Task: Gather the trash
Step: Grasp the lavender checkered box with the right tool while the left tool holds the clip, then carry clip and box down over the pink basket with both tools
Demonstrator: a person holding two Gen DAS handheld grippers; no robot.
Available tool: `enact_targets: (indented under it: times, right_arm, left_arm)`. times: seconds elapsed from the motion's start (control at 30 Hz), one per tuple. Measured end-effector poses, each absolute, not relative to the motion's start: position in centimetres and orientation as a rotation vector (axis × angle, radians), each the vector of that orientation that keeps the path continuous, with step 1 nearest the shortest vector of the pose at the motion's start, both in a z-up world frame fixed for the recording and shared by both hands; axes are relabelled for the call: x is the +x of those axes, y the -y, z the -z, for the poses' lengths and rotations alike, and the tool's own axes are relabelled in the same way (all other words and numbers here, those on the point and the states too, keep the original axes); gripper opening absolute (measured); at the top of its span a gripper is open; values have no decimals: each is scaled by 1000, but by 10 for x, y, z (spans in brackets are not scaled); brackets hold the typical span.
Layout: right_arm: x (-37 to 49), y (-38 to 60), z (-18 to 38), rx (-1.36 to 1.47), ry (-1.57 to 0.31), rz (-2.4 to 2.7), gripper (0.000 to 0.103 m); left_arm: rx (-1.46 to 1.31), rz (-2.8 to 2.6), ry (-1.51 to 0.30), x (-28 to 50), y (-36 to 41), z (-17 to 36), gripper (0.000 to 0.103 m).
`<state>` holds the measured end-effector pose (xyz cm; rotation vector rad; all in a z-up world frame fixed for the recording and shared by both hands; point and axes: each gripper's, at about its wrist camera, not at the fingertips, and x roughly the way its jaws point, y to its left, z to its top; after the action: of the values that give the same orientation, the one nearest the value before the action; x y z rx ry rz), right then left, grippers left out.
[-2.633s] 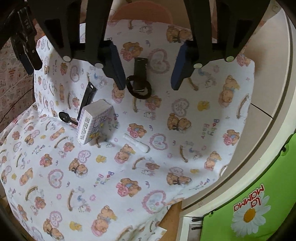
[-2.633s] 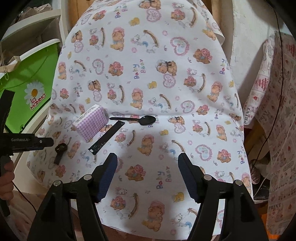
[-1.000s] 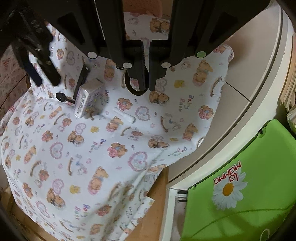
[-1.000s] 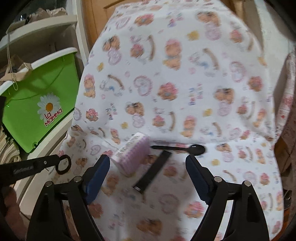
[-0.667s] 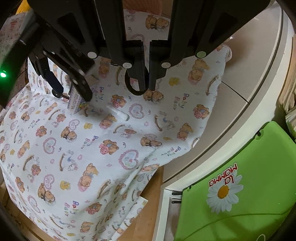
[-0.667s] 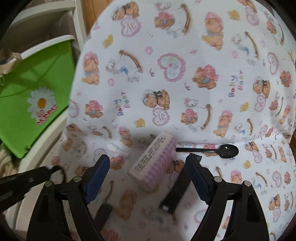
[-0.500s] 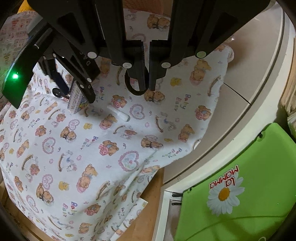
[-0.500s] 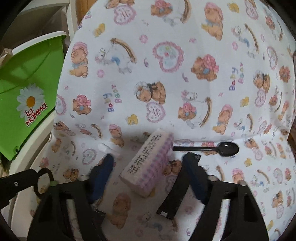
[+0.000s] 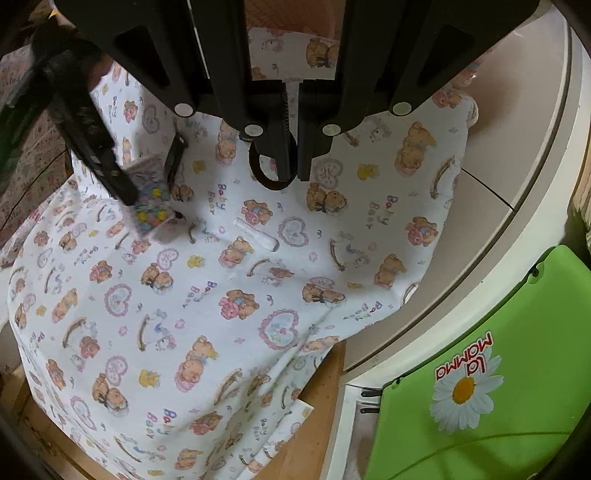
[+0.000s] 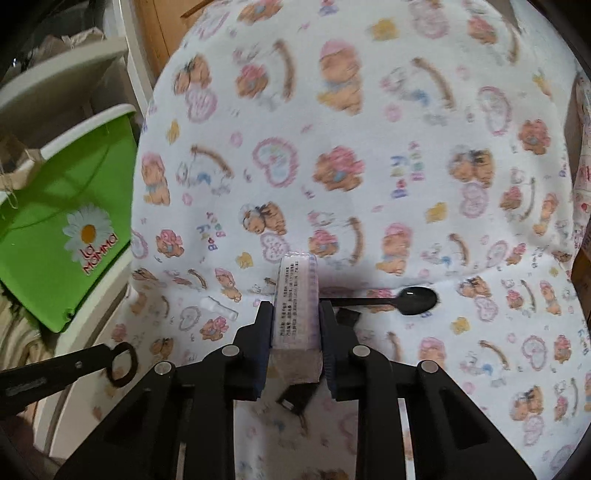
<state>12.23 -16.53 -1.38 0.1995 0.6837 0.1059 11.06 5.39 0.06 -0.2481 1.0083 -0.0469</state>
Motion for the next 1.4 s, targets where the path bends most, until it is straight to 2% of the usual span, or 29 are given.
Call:
enact_targets:
  times: [0.37, 0.67, 0.87, 1.13, 1.4]
  right_arm:
    - [94, 192, -5, 203, -707, -129, 26]
    - [49, 190, -26, 78, -655, -159, 26]
    - [32, 188, -20, 12, -682, -178, 26]
    - [-21, 200, -32, 96, -645, -201, 26]
    - [-67, 199, -10, 107, -718, -253, 27]
  left_arm:
    - [-168, 69, -1019, 79, -47, -1, 3]
    - [-159, 157, -998, 64, -32, -10, 3]
    - [-166, 196, -1015, 58, -24, -12, 3]
    - [-204, 227, -991, 26, -5, -17, 3]
    - [-92, 255, -1018, 2, 15, -8, 3]
